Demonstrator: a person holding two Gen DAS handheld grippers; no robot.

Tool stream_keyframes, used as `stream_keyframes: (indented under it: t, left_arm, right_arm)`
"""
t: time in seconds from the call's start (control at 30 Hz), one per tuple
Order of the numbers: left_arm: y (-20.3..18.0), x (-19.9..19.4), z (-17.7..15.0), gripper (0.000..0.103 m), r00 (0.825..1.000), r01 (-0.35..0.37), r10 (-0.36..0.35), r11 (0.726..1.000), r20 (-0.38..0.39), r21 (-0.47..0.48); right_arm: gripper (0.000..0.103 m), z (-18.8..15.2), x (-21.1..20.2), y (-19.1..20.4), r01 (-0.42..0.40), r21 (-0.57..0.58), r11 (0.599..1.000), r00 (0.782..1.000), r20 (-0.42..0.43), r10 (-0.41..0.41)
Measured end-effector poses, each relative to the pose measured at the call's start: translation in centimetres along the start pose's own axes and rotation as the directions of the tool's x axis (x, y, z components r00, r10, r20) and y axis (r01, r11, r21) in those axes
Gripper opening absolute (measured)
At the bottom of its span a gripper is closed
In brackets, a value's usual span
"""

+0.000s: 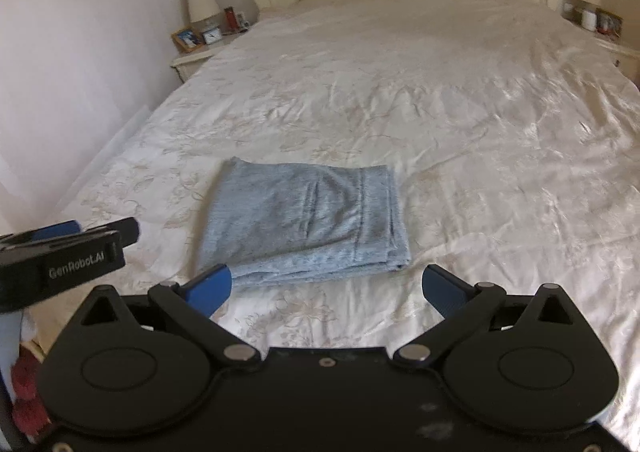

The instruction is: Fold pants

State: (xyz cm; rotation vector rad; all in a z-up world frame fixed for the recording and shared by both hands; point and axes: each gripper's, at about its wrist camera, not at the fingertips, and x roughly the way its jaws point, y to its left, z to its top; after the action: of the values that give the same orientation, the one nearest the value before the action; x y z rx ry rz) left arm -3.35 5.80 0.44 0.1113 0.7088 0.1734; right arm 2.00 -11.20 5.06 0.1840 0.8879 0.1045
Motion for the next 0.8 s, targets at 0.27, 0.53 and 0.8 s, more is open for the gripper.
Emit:
stream_keyframes:
  t: [0.27, 0.53, 0.8]
  left_arm:
    - [-0.9, -0.6, -0.2, 0.066, 0.998, 0.019, -0.017, 0.999, -0.059, 0.034]
    - [-2.0, -1.1, -1.2, 0.066, 0.990, 0.045, -0.039, 0.998, -0.137, 0.038]
    - [-2.2, -1.5, -1.8, 0.066, 0.984, 0.045, -0.042, 0.999, -0.171, 0.012]
  right_arm:
    - [0.103, 0.1, -0.9, -0.6, 0.069, 0.000, 0.998, 0.997, -0.030, -0.069]
    - [0.103, -0.2, -1.9, -0.9, 0.059, -0.006, 0.998, 0.998, -0.031, -0.059]
    - [0.103, -0.5, -2.2, -1.9, 0.055, 0.027, 0.998, 0.998, -0.040, -0.054]
